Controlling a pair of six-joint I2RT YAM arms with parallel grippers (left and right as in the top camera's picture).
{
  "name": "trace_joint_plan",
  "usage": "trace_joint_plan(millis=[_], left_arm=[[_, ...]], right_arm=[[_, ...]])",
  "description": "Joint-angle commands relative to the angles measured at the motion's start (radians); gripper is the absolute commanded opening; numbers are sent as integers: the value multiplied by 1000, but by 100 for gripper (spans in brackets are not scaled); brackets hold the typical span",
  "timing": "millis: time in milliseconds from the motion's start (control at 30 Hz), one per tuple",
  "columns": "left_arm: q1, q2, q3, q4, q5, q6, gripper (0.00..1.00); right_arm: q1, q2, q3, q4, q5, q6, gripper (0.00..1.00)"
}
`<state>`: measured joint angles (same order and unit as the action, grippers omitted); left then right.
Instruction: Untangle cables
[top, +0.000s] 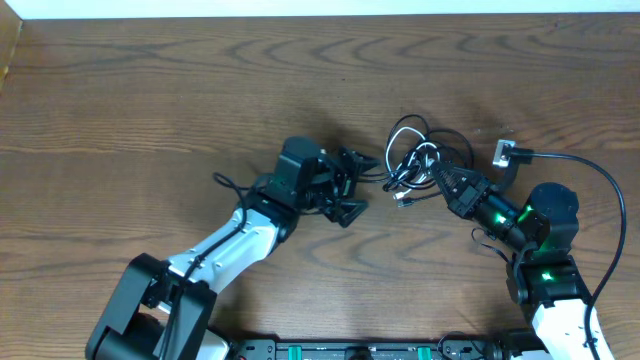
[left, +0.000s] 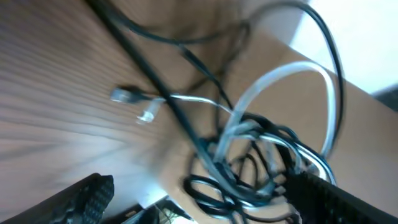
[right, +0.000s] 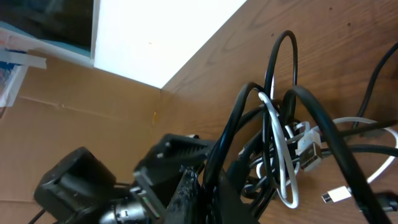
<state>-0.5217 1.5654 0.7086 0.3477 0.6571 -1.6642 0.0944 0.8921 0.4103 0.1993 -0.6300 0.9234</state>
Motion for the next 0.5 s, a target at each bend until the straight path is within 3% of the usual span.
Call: trace_joint_plan(millis=[0,300,333,467], left_arm=[[-29,0,6,74,11,-70,95],[-87,0,6,96,-55,-108,92],[-91,0,6,96,-65,-111,89],[-92,0,6,96,-92,-111,56]], right_arm=[[-1,-2,18,6,-29,-27,1],[-1,-2,18,7,-101,-26,1],[-1,-2,18,8,-114,-24,1],[-1,-2,18,10,-169,1,1]])
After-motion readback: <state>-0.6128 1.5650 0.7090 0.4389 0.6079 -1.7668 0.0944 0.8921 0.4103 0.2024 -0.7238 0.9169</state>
